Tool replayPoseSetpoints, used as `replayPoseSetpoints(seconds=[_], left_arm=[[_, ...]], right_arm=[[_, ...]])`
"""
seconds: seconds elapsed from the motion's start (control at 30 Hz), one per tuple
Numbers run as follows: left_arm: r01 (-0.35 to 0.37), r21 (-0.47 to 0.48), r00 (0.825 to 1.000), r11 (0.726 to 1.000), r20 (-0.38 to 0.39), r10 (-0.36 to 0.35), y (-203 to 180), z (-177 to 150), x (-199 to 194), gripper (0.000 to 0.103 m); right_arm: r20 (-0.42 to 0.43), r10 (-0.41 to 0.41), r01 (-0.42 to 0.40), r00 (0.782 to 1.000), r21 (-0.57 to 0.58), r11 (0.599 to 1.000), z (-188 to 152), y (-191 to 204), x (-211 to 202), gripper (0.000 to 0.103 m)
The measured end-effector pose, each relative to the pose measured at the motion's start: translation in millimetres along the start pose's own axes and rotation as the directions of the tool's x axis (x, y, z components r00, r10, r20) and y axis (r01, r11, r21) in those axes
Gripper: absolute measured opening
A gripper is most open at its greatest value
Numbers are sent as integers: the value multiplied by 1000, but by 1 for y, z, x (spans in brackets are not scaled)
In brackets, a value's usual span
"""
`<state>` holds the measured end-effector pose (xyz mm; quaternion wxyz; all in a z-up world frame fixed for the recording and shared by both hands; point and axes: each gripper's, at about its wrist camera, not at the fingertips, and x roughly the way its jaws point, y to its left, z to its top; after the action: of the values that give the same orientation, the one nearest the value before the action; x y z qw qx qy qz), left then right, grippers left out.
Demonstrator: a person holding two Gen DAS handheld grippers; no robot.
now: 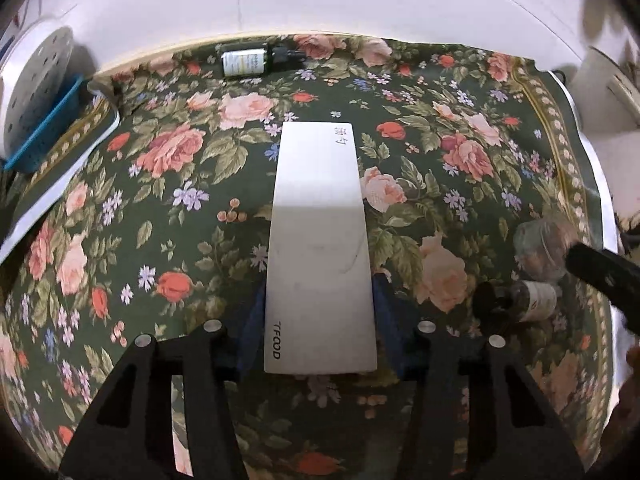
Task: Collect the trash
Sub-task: 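Grasp the white box with the left gripper while the right grasps the clear glass, then carry the white box and clear glass down over the bucket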
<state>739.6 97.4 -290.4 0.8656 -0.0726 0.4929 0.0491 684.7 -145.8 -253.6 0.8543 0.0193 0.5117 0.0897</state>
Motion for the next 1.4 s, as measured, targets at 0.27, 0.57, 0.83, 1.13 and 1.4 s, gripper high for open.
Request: replayPoseSetpoints(seconds=[0.27,0.57,0.83,1.13,1.4], left_arm=[[37,36,999,999,2,-37,0,1,-3,50],[52,56,996,997,74,-56,-17,4,-53,50],[41,13,974,999,223,-43,-33,-13,-144,50],[21,-69,944,997,331,3,-33,-67,-240,50],[11,-70,927,998,375,16,-7,-115,-295,50]], right_arm=[[-51,29,-27,998,45,999,3,-2,25,57],[75,50,-52,996,20,998,-1,-8,-17,56],[229,94,-74,969,-96,993,-13,-10,-110,56],[323,188,-122,928,-213,969,-45,-2,-200,56],[365,218,-132,905,-246,960,-84,19,-245,56]])
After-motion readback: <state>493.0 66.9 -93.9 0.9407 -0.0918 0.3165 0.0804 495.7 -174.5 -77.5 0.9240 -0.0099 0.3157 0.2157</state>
